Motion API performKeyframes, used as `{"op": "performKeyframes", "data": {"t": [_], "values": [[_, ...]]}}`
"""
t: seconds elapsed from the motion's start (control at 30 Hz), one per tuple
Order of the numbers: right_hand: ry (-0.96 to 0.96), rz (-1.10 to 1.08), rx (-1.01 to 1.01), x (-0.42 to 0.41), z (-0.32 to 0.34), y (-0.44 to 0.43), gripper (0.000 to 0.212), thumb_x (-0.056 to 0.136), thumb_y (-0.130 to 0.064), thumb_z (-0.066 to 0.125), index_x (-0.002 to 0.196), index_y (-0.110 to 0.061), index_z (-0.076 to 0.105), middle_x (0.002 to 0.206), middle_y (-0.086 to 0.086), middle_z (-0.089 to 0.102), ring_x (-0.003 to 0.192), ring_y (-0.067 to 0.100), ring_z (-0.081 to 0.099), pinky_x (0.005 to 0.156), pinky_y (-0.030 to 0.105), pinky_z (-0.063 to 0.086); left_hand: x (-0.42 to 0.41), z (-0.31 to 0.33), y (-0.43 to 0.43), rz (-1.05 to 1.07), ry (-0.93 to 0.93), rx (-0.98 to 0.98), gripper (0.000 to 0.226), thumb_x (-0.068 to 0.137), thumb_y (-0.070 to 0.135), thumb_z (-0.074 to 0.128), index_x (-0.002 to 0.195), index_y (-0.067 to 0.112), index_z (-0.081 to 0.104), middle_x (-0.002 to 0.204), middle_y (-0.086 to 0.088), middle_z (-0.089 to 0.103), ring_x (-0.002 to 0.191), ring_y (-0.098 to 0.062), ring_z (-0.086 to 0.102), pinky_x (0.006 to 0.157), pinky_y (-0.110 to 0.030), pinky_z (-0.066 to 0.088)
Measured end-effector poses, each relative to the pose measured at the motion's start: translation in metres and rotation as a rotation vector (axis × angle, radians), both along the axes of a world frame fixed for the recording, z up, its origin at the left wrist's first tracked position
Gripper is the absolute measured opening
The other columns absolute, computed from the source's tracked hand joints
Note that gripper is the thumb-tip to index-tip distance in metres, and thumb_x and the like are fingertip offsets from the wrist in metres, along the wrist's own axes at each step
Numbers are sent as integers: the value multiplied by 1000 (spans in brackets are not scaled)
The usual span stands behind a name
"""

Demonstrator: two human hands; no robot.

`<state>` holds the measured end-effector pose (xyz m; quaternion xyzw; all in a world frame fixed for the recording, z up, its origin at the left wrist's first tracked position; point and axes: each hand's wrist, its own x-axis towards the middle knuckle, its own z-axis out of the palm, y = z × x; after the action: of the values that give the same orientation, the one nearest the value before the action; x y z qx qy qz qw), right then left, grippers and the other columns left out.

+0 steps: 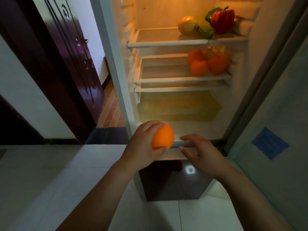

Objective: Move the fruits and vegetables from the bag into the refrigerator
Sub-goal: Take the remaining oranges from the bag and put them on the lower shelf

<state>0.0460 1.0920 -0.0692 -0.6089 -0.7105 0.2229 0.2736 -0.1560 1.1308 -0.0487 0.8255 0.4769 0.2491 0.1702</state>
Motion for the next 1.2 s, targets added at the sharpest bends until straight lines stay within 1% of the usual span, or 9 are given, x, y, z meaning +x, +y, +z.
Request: {"op": "performKeyframes", "data": {"t": [0.2,0.33,0.5,0.67,0.87,0.97,1.03,1.1,1.2], "values": [[-46,-38,2,23,13,45,40,90,-43,51,127,-30,48,128,-11,49,106,0,45,86,18,37,23,6,48,-17,-12,29,73,74,37,73,137,33,36,144,13,32,129,-8,29,98,-23,26],[-22,-23,13,44,11,79,41,89,-44,52,127,-29,49,128,-8,52,109,5,49,86,21,40,44,5,80,-8,-21,57,73,73,38,74,137,32,38,143,12,34,128,-7,31,96,-21,25],[52,-27,34,77,9,120,41,88,-46,51,126,-30,50,126,-10,51,108,5,50,86,25,42,76,7,116,-20,-62,102,72,72,36,75,135,30,41,141,11,36,123,-2,29,96,-21,27],[123,-35,50,94,9,157,38,88,-42,54,123,-26,52,120,-11,51,102,7,52,80,21,41,89,0,141,0,-89,148,71,70,36,77,133,31,43,130,23,31,119,4,29,93,-8,23],[157,-44,43,102,10,181,35,87,-39,57,120,-29,53,120,-13,53,103,5,53,84,24,45,89,3,167,9,-124,197,71,66,45,70,131,29,46,130,21,36,119,3,34,94,-12,26],[256,-67,43,101,21,190,28,86,-38,59,113,-34,55,117,-12,57,102,3,55,80,21,47,87,15,181,-29,-142,252,74,66,43,72,132,30,42,131,19,36,119,5,31,93,-12,25],[395,-53,22,95,35,195,26,81,-43,59,106,-39,55,115,-12,59,100,1,57,79,20,48,88,24,189,-81,-146,278,76,65,40,74,133,30,42,131,17,37,120,5,31,95,-13,24],[500,-26,6,90,47,199,39,71,-52,58,108,-39,55,114,-13,60,101,2,59,82,23,50,92,30,195,-138,-129,274,76,65,40,73,133,33,40,133,17,38,122,2,32,97,-15,24],[536,0,-12,87,57,205,52,65,-55,64,113,-37,56,112,-14,62,102,2,60,85,26,52,97,31,204,-196,-122,288,76,66,39,74,133,36,38,134,18,39,125,-2,34,99,-16,26]]}}
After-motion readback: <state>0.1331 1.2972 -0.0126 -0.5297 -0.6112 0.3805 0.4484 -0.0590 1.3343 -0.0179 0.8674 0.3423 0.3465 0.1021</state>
